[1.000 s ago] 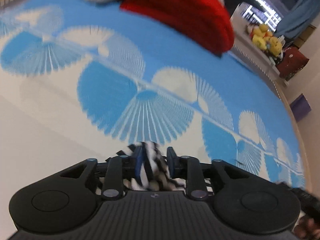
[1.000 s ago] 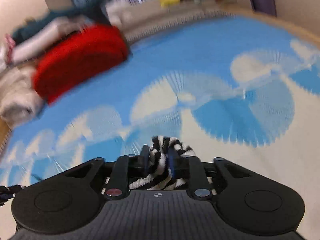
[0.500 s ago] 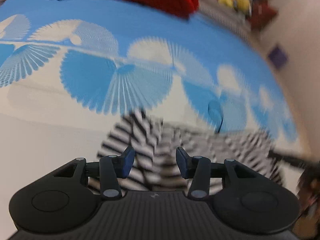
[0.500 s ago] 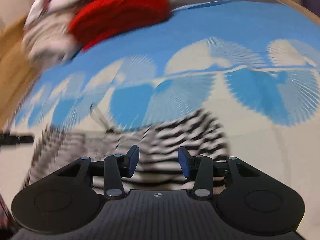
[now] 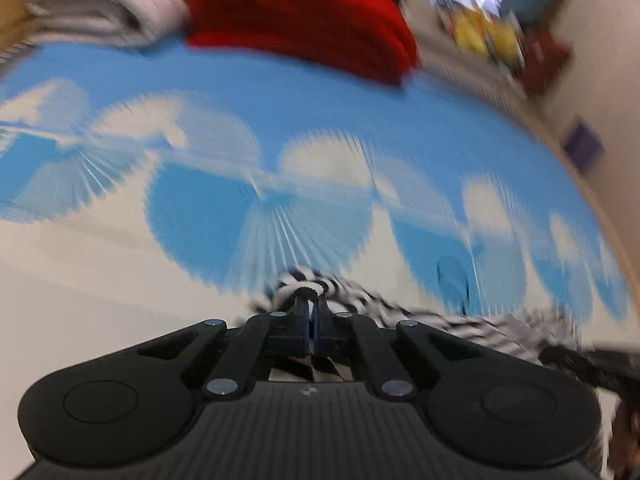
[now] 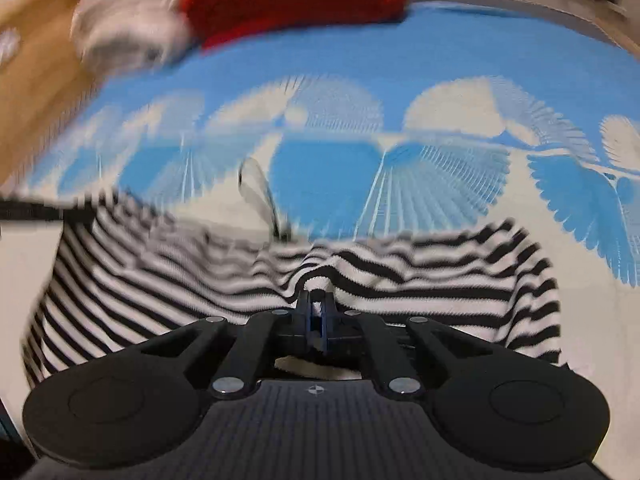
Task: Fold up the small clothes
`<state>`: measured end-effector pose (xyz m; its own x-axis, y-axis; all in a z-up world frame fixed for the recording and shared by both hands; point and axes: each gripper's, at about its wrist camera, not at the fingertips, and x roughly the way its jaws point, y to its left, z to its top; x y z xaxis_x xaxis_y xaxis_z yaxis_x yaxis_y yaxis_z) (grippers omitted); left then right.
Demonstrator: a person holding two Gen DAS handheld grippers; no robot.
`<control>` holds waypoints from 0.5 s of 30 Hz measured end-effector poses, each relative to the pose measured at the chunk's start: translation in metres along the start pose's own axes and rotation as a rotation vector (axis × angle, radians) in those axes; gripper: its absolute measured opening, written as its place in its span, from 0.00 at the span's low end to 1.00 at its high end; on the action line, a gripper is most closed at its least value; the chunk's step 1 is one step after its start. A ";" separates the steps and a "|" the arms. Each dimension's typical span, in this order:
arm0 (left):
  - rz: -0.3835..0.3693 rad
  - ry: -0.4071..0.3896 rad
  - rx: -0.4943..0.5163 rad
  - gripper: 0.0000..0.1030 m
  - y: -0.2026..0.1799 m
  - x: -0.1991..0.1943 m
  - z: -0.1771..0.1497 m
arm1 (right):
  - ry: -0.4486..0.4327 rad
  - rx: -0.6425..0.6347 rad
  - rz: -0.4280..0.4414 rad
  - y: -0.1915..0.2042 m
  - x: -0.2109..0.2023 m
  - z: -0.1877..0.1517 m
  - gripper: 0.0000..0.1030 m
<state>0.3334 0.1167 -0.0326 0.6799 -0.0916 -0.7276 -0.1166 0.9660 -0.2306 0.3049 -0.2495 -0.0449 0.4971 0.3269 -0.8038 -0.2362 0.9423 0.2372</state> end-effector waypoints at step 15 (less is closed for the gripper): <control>-0.068 0.141 -0.018 0.34 0.031 -0.012 -0.002 | -0.070 0.094 -0.061 -0.033 -0.038 0.005 0.41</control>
<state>0.3199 0.1468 -0.0324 0.5787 -0.1906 -0.7929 -0.0877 0.9521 -0.2929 0.2980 -0.2931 -0.0192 0.5661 0.2703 -0.7788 -0.1260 0.9620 0.2423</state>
